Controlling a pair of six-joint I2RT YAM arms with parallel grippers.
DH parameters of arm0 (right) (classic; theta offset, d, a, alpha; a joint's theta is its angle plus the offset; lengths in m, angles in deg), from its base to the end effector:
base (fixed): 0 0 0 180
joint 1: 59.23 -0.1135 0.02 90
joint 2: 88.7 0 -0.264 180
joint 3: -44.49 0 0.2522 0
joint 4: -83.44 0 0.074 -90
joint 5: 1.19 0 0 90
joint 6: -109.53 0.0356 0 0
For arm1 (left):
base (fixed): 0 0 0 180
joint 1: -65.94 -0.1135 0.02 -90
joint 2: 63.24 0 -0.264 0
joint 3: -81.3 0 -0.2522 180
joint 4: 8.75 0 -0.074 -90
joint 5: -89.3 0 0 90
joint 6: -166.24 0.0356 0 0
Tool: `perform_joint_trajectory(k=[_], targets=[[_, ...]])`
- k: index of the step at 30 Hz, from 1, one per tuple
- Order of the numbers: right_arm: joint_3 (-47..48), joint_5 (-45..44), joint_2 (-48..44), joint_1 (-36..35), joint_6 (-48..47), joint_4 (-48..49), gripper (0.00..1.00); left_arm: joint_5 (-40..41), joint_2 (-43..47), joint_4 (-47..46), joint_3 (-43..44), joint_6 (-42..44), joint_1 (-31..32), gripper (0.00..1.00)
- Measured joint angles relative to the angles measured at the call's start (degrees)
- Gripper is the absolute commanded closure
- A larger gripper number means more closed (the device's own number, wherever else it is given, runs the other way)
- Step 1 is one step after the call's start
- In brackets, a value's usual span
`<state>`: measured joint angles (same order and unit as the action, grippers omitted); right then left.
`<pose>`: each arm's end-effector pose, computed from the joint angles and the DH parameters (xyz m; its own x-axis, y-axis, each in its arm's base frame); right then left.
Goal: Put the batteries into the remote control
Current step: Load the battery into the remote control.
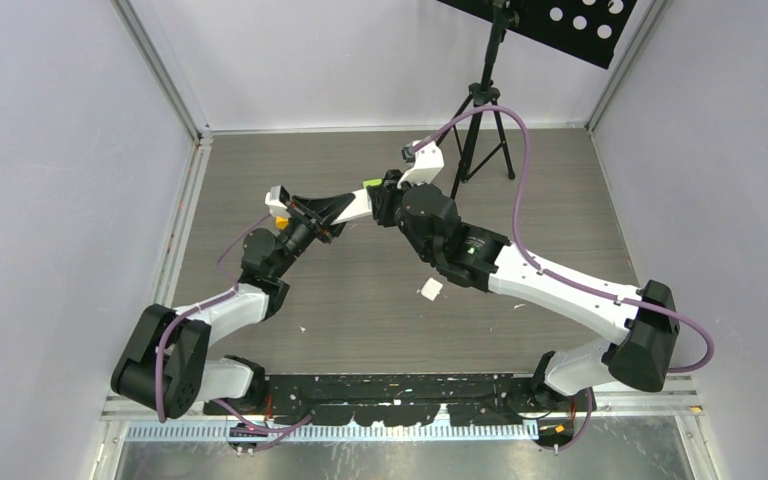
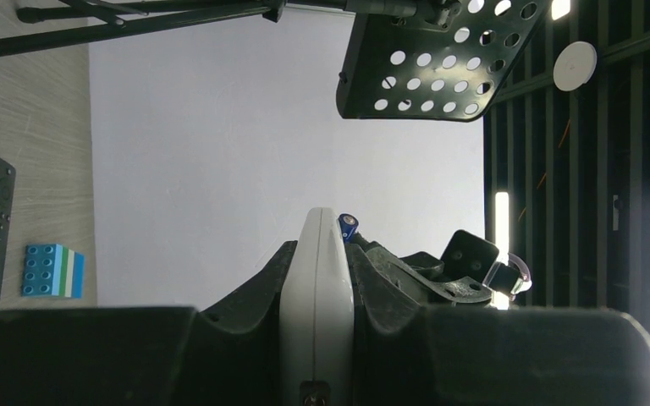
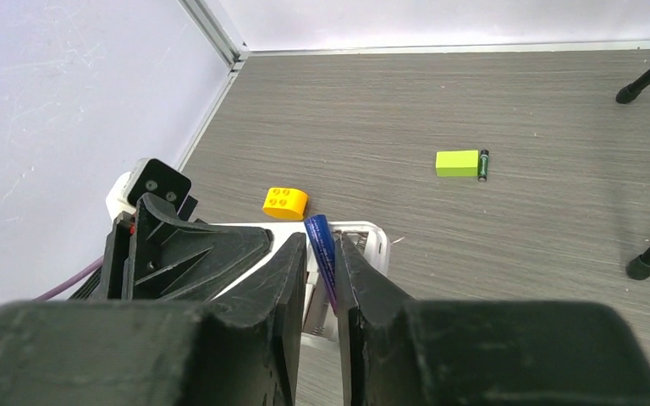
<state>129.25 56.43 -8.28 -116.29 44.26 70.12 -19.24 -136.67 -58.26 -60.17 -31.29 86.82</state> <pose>0.1956 0.2669 0.3767 -0.2533 0.2588 -0.9321 -0.3470 0.8751 0.3373 0.2350 -0.1018 0.2494 -0.6673 -0.7131 0.2150 0.0364 -0.3195 -0.9469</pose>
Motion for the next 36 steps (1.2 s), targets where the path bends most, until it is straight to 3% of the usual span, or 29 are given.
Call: perform_joint_trajectory(k=[4,13,26,36], targets=[[1.38,0.09,0.0,-0.07,0.7,-2.49,0.68,-0.02,-0.07,-0.39,0.0,0.48,0.0,1.0],[7.06,2.56,0.76,-0.22,0.7,-12.22,0.66,-0.11,-0.61,-3.04,0.0,3.23,0.0,1.0],[10.86,0.42,4.48,-0.26,-0.7,-15.21,0.81,0.07,-0.83,-2.97,0.0,4.0,-0.22,1.0],[10.86,-0.46,4.44,-0.24,2.49,-15.91,0.8,0.17,-1.84,-3.98,0.0,3.89,-0.26,1.0]])
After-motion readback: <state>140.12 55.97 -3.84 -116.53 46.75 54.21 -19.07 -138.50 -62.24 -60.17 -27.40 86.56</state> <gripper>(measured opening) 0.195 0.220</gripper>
